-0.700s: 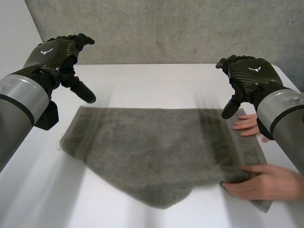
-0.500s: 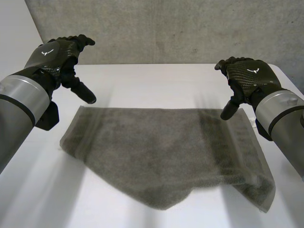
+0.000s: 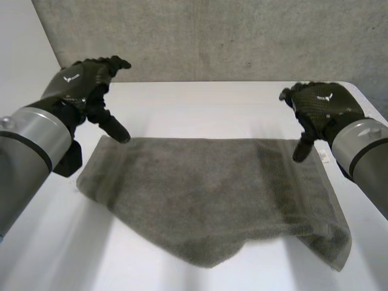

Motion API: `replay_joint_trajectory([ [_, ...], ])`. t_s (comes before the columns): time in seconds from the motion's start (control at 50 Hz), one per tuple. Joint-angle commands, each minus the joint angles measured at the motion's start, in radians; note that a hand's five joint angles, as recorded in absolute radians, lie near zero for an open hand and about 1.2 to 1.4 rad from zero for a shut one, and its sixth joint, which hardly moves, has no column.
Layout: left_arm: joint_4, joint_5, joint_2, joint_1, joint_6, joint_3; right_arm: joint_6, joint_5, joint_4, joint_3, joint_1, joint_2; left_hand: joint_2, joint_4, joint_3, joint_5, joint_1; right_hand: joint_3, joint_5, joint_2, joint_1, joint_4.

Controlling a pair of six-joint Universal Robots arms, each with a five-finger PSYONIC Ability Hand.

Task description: Fold the towel.

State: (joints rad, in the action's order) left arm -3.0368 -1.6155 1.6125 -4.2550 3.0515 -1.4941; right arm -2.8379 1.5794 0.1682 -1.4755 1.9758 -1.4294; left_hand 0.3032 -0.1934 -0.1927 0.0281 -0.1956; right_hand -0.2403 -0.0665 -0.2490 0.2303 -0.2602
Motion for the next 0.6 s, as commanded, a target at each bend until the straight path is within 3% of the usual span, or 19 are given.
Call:
replay_joint_trajectory([
  [0.02,0.001,0.0,0.015,0.02,0.048,-0.092,0.078,-0.016,0.106,-0.092,-0.002,-0.012,-0.078,-0.032,-0.033,0.023,-0.03,0.066,0.066,0.075,-0.056,0.086],
  [0.08,-0.003,0.0,0.024,0.012,0.126,-0.179,0.081,-0.035,0.109,-0.124,-0.003,-0.022,-0.078,-0.032,-0.033,0.023,-0.03,0.066,0.066,0.075,-0.056,0.086],
  [0.2,-0.074,0.048,0.055,0.001,0.266,-0.355,0.152,-0.161,0.106,-0.301,-0.084,-0.066,-0.063,-0.046,-0.047,0.037,-0.044,0.066,0.066,0.075,-0.056,0.086],
  [0.24,-0.111,0.071,0.063,-0.006,0.279,-0.394,0.192,-0.249,0.105,-0.379,-0.113,-0.068,-0.055,-0.055,-0.056,0.046,-0.053,-0.009,-0.008,0.0,0.019,0.011],
  [0.34,-0.215,0.147,0.093,-0.02,0.29,-0.498,0.212,-0.337,0.077,-0.463,-0.123,-0.068,0.004,-0.114,-0.115,0.105,-0.112,-0.071,-0.07,-0.062,0.081,-0.051],
  [0.42,-0.298,0.201,0.125,-0.023,0.29,-0.546,0.213,-0.345,-0.003,-0.516,-0.124,-0.059,0.124,-0.234,-0.235,0.225,-0.232,-0.121,-0.12,-0.112,0.131,-0.101],
  [0.6,-0.364,0.22,0.201,-0.022,0.291,-0.554,0.213,-0.342,-0.284,-0.624,-0.126,0.003,0.254,-0.364,-0.364,0.354,-0.361,-0.44,-0.439,-0.431,0.45,-0.42],
])
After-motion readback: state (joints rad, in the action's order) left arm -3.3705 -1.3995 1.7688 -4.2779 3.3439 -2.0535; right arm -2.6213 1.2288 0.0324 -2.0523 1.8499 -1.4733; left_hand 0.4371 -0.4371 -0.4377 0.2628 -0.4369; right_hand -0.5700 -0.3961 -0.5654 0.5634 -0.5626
